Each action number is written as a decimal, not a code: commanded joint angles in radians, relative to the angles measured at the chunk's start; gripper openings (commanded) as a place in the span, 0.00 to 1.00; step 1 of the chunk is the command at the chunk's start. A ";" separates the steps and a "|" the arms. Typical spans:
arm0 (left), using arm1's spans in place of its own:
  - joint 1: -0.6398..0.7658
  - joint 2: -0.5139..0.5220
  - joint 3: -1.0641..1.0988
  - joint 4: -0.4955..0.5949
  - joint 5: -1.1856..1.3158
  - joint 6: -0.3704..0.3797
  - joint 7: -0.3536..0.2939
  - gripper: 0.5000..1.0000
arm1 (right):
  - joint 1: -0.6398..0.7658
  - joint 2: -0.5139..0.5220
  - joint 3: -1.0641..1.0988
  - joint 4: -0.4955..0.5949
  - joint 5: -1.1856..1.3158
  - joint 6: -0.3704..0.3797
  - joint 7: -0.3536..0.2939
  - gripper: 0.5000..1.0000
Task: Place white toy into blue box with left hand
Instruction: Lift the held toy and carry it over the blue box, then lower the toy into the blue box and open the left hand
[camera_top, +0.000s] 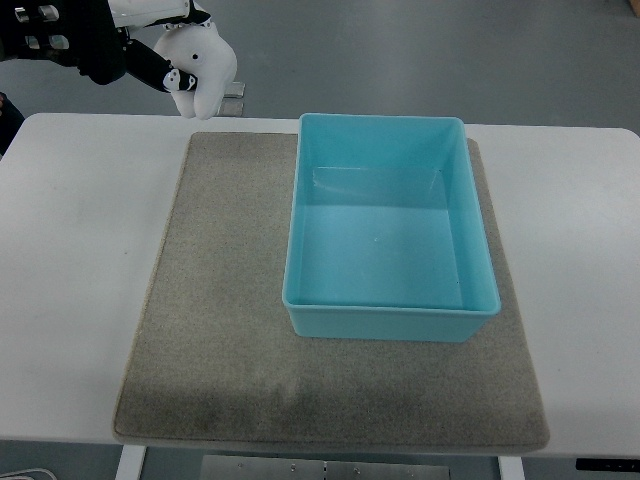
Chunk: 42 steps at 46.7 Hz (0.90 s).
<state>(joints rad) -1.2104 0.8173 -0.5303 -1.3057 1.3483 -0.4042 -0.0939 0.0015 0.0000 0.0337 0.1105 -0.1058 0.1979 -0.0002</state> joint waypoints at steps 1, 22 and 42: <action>-0.003 -0.052 0.003 0.000 -0.001 -0.012 0.002 0.00 | 0.000 0.000 0.000 0.000 0.000 0.000 0.000 0.87; -0.031 -0.308 0.058 0.062 0.018 -0.018 0.056 0.00 | 0.000 0.000 0.000 0.000 0.000 0.000 0.000 0.87; 0.022 -0.515 0.099 0.207 0.101 0.002 0.069 0.00 | 0.000 0.000 0.000 0.000 0.000 0.000 0.000 0.87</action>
<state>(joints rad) -1.2104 0.3392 -0.4337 -1.1248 1.4227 -0.4063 -0.0245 0.0014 0.0000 0.0337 0.1102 -0.1059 0.1980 -0.0004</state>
